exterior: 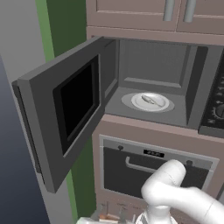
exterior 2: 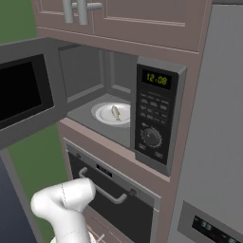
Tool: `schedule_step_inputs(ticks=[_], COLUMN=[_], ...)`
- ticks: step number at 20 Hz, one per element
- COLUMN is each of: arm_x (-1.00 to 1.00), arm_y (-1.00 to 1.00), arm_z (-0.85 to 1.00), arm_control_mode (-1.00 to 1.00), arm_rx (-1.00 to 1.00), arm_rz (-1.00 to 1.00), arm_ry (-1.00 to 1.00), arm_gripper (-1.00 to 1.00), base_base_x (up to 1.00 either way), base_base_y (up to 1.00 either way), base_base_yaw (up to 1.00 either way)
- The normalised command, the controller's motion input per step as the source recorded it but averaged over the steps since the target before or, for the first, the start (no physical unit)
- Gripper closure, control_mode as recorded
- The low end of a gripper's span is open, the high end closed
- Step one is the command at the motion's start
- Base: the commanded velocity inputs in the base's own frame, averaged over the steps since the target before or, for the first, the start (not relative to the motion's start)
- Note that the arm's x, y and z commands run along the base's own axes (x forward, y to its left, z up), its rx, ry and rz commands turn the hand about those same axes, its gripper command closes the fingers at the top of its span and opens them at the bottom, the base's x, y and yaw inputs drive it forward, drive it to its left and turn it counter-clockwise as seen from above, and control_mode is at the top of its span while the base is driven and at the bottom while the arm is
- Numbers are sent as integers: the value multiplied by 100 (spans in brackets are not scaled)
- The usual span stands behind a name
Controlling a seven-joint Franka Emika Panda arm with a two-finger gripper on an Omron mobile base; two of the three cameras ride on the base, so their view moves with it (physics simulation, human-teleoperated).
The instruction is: Transport the fish from the fridge to the microwave and turn on the microwave.
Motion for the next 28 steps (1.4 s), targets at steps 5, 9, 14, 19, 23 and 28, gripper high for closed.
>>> schedule_step_inputs(ticks=[5, 9, 14, 19, 23, 28], arm_x=[19, 18, 25, 25, 25, 35], arm_y=[44, 48, 38, 38, 42, 42], arm_z=[-44, -42, -34, -43, -45, -35], arm_control_mode=[-100, -100, -100, -100, -100, -100], arm_rx=[-5, -3, 0, 0, -2, -1], arm_rz=[-3, -4, -3, -5, -5, -5], arm_ry=[0, 0, 0, 0, 0, -1], arm_gripper=[-100, -100, -100, -100, -100, -100], base_base_x=[0, 0, 0, 0, 0, 0], base_base_y=[0, 0, 0, 0, 0, 0], base_base_yaw=[0, 0, 0, 0, 0, 0])
